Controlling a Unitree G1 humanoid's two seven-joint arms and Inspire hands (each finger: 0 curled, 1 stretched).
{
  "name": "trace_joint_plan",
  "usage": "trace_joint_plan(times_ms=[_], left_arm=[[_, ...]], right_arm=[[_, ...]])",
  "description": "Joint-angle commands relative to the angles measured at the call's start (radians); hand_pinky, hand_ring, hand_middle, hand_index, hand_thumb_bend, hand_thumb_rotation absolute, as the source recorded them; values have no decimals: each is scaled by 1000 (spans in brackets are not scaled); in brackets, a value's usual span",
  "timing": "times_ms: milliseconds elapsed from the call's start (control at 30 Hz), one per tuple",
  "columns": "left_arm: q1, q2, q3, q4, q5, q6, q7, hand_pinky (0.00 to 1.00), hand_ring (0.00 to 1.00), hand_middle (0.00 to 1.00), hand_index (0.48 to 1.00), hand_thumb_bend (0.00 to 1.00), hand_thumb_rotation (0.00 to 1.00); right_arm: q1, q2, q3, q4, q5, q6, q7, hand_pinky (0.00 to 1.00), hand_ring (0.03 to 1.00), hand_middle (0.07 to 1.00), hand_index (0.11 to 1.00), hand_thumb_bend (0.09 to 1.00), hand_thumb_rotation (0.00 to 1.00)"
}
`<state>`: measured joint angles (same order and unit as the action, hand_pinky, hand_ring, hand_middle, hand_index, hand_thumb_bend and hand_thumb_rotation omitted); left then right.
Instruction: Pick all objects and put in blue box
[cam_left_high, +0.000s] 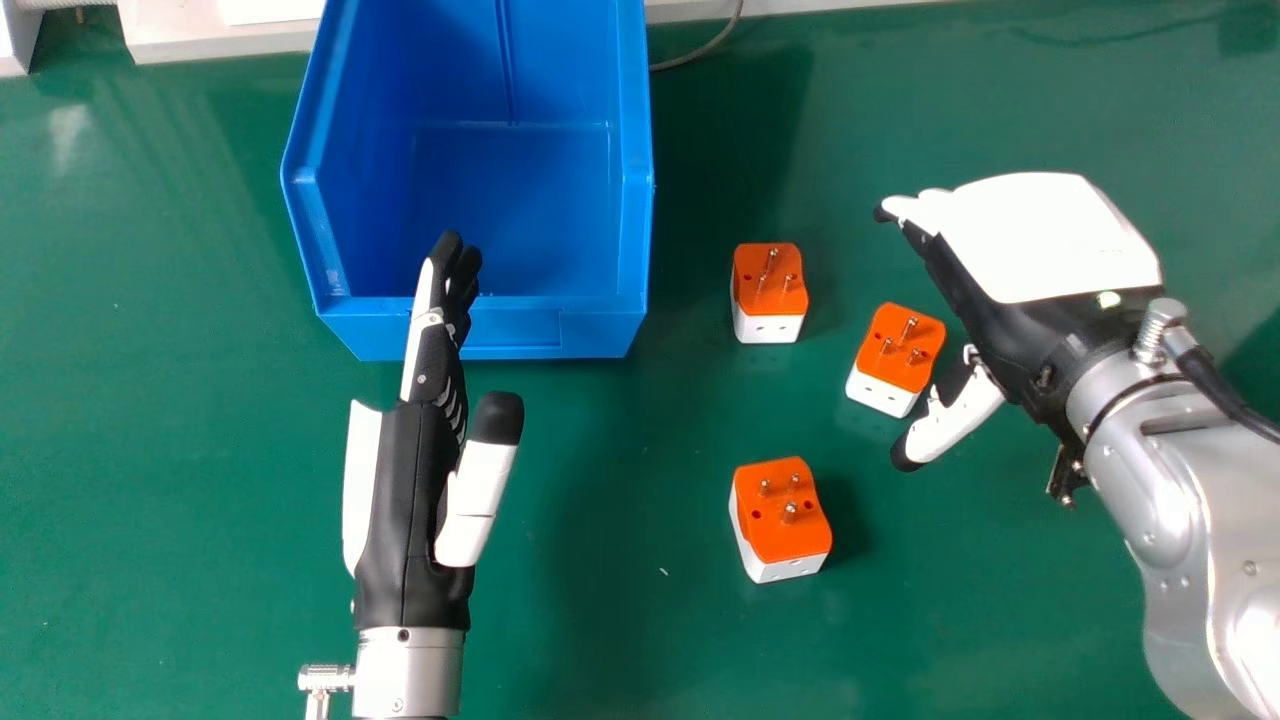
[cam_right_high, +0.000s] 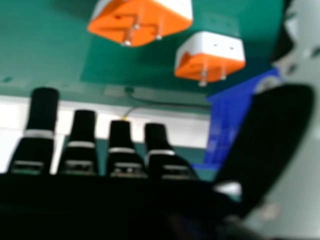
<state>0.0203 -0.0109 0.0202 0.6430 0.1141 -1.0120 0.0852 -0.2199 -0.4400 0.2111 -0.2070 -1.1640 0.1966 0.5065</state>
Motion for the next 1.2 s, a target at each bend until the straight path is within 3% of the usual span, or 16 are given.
trace_joint_plan(times_ms=[0,133,367,567,767,1000,1167], left_arm=[[-13,0,-7,-16,-1,-3,-6,1000,971,969,963,934,967],[-22,1,-5,-5,3,-15,-1,1000,972,969,963,932,966],[-29,0,-5,-2,4,-18,0,1000,976,968,962,929,964],[-26,-2,-8,-10,5,-12,-1,1000,981,969,962,923,964],[-28,-2,-5,-4,12,-18,7,1000,980,970,964,923,965],[-31,0,-3,5,9,-26,5,1000,978,969,964,921,965],[-34,0,-1,12,12,-28,11,1000,977,969,964,915,966]], right_arm=[[-55,-22,3,20,14,-13,-25,680,853,899,869,1000,207],[-95,-29,16,76,38,-27,-49,690,851,895,850,999,191],[-157,-45,45,169,64,-47,-86,697,843,892,839,997,188],[-220,-54,64,246,102,-53,-66,702,843,895,843,989,186],[-273,-65,99,328,108,-59,-69,711,845,892,841,977,170],[-321,-75,148,413,92,-54,-84,725,844,887,825,970,158],[-338,-77,168,451,96,-46,-78,683,783,840,780,967,158]])
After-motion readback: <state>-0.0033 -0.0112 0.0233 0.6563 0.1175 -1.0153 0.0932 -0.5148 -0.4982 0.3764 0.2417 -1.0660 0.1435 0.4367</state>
